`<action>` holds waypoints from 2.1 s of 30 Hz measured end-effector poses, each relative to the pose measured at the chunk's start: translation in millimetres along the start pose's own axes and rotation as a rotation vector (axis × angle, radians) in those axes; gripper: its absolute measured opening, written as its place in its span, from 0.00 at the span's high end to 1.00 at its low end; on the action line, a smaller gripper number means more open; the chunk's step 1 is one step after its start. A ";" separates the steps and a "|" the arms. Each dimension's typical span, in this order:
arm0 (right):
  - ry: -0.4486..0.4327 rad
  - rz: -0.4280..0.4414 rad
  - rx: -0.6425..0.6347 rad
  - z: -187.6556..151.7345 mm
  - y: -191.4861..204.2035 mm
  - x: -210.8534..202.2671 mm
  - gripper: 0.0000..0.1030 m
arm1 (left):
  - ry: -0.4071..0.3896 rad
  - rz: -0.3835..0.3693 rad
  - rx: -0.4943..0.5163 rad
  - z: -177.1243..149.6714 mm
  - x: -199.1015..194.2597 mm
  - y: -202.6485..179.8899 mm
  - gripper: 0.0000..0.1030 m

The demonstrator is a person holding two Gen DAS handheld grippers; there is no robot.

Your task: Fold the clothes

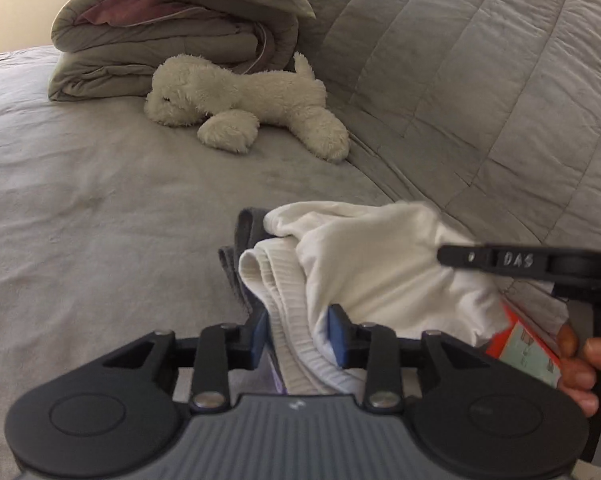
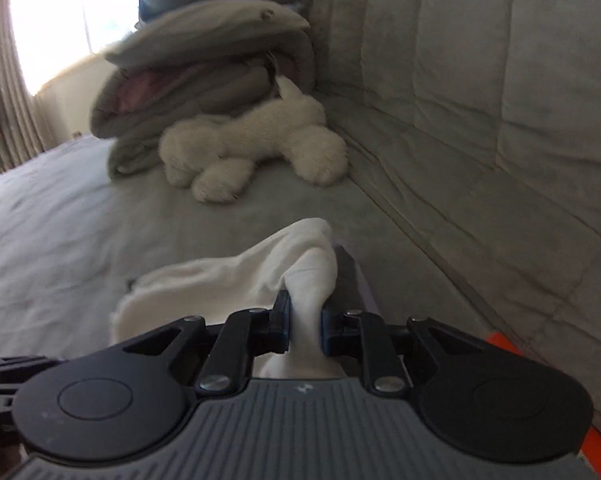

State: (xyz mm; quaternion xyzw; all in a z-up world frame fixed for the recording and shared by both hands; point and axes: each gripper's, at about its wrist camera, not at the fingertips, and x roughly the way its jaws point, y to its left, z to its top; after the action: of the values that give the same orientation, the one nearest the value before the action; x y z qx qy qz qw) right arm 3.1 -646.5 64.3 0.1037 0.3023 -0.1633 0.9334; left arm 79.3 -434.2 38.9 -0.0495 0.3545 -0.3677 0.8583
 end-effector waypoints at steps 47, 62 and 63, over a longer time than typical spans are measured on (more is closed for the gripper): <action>-0.049 0.512 -0.218 -77.7 425.0 -140.5 0.00 | -0.190 0.773 -0.154 -89.9 -430.7 305.6 0.27; 0.014 0.423 -0.274 -136.3 451.4 -68.7 0.00 | -0.118 0.753 -0.125 -122.2 -357.1 358.6 0.21; 0.011 0.421 -0.269 -138.2 452.4 -67.7 0.00 | -0.117 0.747 -0.132 -123.2 -353.9 360.2 0.20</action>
State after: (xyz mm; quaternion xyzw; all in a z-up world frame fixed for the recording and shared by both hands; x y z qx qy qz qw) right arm 44.4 -171.1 37.7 0.0400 0.2982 0.0772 0.9505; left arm 45.2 84.3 25.2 0.0071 0.3216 -0.0027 0.9468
